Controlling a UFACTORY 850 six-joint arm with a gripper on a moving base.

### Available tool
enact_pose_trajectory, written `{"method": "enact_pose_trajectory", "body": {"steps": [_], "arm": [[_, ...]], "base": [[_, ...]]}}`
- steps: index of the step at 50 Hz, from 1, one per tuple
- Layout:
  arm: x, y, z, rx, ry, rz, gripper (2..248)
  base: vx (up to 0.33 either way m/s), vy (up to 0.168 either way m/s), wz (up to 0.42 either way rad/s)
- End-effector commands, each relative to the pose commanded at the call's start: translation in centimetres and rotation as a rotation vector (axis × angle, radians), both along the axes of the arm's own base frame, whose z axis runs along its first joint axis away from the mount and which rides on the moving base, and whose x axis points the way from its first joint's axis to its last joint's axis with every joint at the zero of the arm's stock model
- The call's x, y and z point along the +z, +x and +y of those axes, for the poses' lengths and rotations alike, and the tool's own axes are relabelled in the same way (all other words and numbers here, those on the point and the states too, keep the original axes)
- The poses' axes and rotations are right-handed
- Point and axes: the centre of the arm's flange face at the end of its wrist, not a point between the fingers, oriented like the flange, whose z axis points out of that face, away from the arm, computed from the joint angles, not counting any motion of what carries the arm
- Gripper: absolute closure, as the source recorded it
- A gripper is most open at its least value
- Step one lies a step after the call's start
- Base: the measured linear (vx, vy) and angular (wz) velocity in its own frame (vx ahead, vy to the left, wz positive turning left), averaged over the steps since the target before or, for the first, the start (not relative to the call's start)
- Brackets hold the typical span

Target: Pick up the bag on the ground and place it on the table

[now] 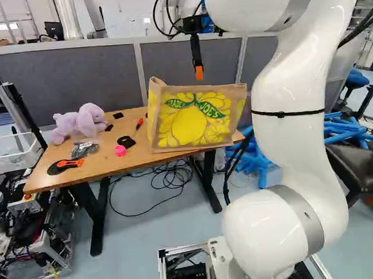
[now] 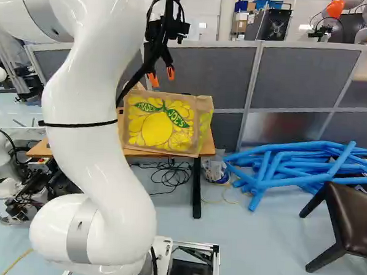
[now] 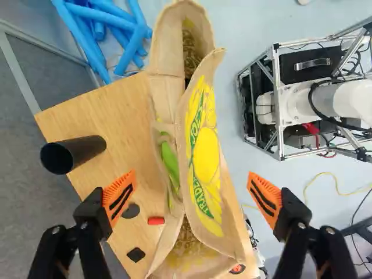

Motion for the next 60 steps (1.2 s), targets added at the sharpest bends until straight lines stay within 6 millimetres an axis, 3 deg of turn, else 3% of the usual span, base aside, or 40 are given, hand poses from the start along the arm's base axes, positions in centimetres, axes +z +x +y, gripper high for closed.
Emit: {"method": "enact_pose_trajectory", "body": {"steps": [43,60], "arm": [[6.9,-3.3,-0.4,-0.001,0.008,-0.128,3],[7.5,-3.6,-0.5,-0.001,0.009,-0.14,3]], "base": [[0.0,0.0,0.0],[0.0,0.0,0.0]]}}
